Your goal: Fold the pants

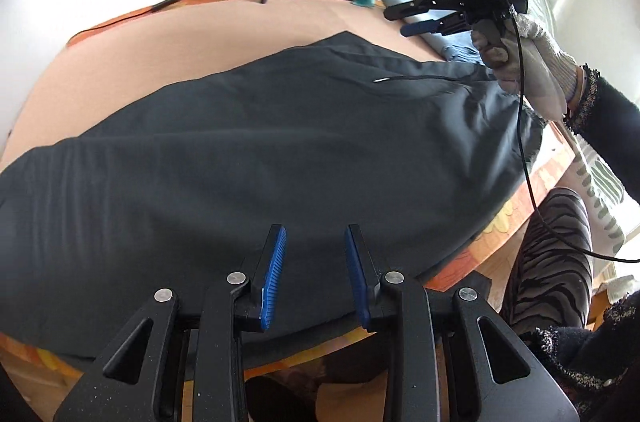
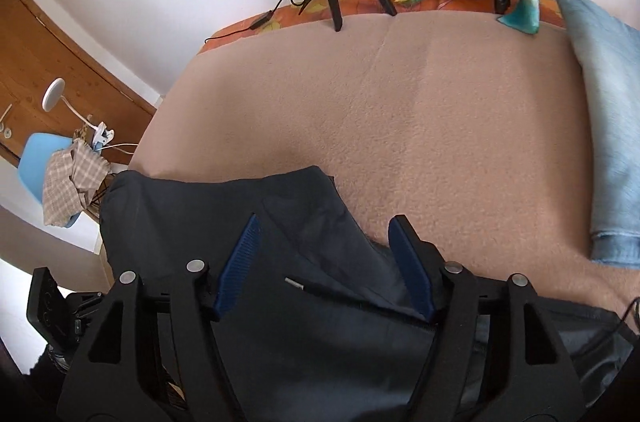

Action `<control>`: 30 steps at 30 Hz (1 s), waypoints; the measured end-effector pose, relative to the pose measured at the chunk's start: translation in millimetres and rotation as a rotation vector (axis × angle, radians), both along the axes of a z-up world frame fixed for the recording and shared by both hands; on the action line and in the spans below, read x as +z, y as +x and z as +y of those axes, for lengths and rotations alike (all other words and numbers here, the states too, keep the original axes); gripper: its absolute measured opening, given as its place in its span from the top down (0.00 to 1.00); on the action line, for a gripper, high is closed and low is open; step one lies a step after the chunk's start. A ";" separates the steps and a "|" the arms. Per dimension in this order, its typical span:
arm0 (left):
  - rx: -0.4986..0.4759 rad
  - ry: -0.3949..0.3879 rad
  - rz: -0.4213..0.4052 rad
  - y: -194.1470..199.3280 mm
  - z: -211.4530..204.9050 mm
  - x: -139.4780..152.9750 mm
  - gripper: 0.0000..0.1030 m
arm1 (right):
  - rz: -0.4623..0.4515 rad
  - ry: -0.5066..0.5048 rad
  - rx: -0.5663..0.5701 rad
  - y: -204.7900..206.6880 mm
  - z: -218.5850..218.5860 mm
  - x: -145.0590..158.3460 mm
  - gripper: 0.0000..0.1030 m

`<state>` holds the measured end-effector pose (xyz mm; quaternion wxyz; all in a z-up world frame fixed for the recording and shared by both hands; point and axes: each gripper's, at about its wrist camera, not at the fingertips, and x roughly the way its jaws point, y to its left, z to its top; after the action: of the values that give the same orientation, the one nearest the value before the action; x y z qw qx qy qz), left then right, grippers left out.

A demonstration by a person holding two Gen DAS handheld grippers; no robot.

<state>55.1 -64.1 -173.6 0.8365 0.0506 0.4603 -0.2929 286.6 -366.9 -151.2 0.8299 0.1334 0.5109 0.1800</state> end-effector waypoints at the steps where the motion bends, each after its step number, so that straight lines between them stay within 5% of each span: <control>1: 0.028 0.009 0.001 0.6 10.3 -1.5 0.72 | 0.013 -0.011 0.004 9.1 3.6 -6.8 0.31; 9: 0.197 0.013 0.066 8.8 65.5 -19.6 0.72 | 0.102 0.058 0.050 40.9 16.5 -44.4 0.32; 11: 0.190 0.033 0.066 10.5 64.3 -21.1 0.72 | 0.091 0.051 0.076 37.3 22.5 -45.2 0.50; 13: 0.191 0.061 0.081 14.7 62.9 -25.7 0.72 | 0.092 0.013 0.093 34.8 31.5 -46.4 0.86; 14: 0.194 0.067 0.091 16.3 63.4 -28.3 0.73 | 0.086 -0.003 0.099 32.4 33.7 -44.7 0.90; 20: 0.186 0.055 0.085 15.5 66.6 -30.8 0.72 | -0.030 -0.101 0.071 32.2 38.5 -15.9 0.96; 26: 0.191 0.045 0.086 12.7 66.6 -31.4 0.72 | 0.023 -0.122 0.079 38.2 40.2 -28.9 0.95; 30: 0.225 -0.029 0.077 11.5 77.7 -23.2 0.72 | 0.019 -0.139 0.039 31.9 36.2 -24.5 0.89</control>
<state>66.6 13.5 -196.8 0.8463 -0.0246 0.4908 -0.2056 318.5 -330.7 -175.6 0.8286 0.0674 0.5325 0.1590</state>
